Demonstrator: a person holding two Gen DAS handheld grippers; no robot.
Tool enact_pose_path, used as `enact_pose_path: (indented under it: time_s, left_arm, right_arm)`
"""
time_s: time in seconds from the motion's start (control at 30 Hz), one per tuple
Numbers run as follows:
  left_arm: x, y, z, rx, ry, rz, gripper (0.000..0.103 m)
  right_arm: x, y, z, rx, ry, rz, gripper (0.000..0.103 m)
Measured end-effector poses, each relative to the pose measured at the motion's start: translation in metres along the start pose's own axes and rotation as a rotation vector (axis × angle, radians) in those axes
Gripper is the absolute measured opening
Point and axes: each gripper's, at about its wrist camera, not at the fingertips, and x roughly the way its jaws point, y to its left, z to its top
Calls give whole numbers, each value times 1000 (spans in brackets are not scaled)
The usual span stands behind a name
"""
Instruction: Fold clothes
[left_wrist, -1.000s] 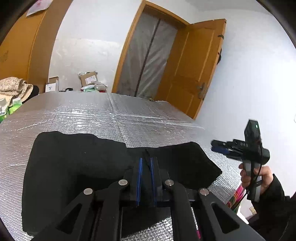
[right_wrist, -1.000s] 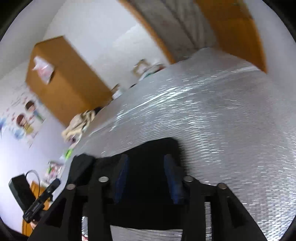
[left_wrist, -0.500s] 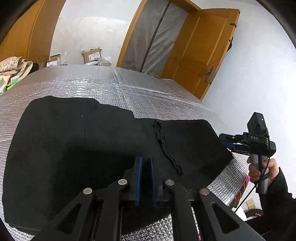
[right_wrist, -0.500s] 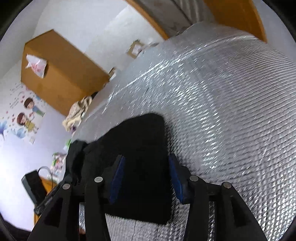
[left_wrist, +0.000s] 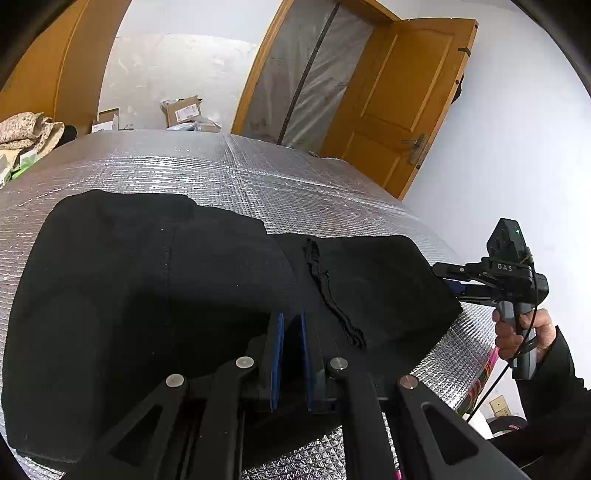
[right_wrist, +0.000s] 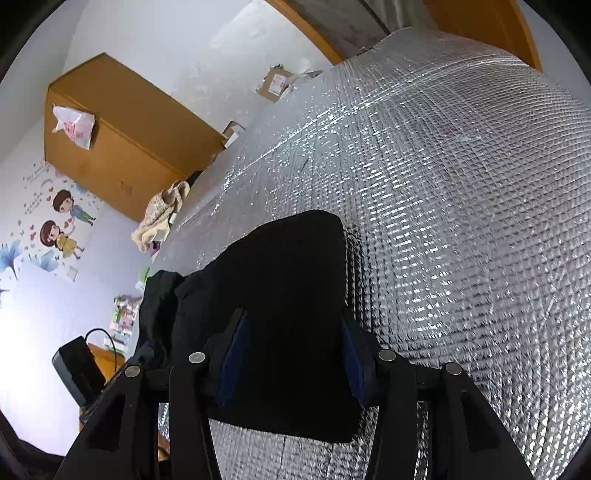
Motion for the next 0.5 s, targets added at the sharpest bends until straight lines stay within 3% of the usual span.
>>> enact_pose_path:
  time_s: [0.23, 0.3, 0.37, 0.5]
  left_arm:
    - [2, 0, 0, 0, -2, -6, 9]
    - [3, 0, 1, 2, -1, -4, 9]
    - [2, -1, 0, 4, -1, -5, 9]
    - [0, -4, 0, 10, -7, 2, 9]
  right_arm:
    - [-4, 1, -6, -22, 35, -25, 49]
    - [-5, 2, -8, -29, 45, -32, 43]
    - [-5, 0, -8, -22, 54, -42, 23]
    - [-12, -6, -9, 32, 29, 13, 16]
